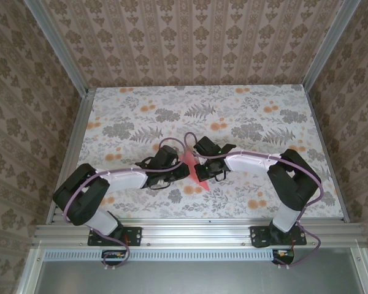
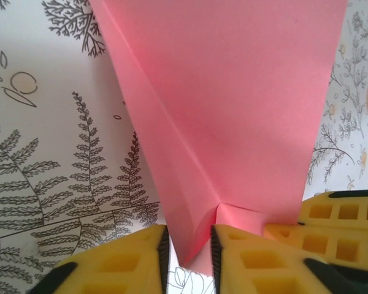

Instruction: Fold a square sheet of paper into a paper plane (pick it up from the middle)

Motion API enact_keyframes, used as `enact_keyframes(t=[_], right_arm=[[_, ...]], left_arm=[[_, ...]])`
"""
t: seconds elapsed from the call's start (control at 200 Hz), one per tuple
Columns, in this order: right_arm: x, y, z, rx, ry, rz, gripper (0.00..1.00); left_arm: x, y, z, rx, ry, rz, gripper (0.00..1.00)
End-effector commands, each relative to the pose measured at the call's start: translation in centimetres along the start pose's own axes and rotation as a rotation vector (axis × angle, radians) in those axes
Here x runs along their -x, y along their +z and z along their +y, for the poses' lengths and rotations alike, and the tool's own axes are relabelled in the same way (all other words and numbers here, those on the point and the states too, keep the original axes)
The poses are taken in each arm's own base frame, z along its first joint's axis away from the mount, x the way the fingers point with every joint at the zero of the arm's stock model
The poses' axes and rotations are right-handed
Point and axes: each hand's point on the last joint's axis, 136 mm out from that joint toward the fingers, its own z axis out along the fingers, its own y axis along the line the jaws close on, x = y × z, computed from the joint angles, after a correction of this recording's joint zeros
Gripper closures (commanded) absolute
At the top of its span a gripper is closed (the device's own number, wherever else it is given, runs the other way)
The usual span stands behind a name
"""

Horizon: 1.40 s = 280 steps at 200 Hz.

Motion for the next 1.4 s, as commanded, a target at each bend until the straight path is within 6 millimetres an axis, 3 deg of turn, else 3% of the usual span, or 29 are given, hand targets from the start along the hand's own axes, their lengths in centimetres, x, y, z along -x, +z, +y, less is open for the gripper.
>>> enact_keyframes(t=[0.0, 0.135, 0.23, 0.36, 0.55, 0.74, 0.965, 1.155, 1.395], right_arm=[[1.8, -3.3, -1.6, -0.133, 0.017, -0.088, 0.99], [2.7, -6.7, -5.5, -0.365, 0.078, -0.128, 0.99], [3.3, -7.3, -7.2, -0.398, 0.159, -0.141, 0.98], [4.3, -5.8, -8.4, -0.382, 0.244, -0.111, 0.96], [5.8, -2.5, -8.5, -0.364, 0.285, -0.037, 0.93], [5.8, -0.1, -8.8, -0.364, 0.298, 0.012, 0.91], [5.2, 0.9, -9.0, -0.366, 0.295, 0.042, 0.85], [5.4, 0.3, -9.5, -0.388, 0.293, 0.024, 0.79], [4.4, 1.9, -9.6, -0.372, 0.294, 0.074, 0.79]], left_arm=[[1.3, -1.8, -1.3, -0.062, 0.011, -0.083, 0.64], [2.0, -4.0, -0.8, -0.018, 0.028, -0.141, 0.58], [2.1, -5.1, -0.1, 0.020, 0.032, -0.163, 0.56], [2.1, -5.9, 0.5, 0.035, 0.018, -0.189, 0.55], [2.0, -6.5, 1.0, 0.039, 0.001, -0.203, 0.53], [1.8, -7.2, 1.4, 0.047, -0.003, -0.213, 0.52], [1.8, -7.6, 1.7, 0.053, -0.009, -0.222, 0.50], [1.8, -7.6, 1.7, 0.052, -0.012, -0.221, 0.49], [1.8, -7.4, 1.7, 0.051, -0.015, -0.217, 0.48]])
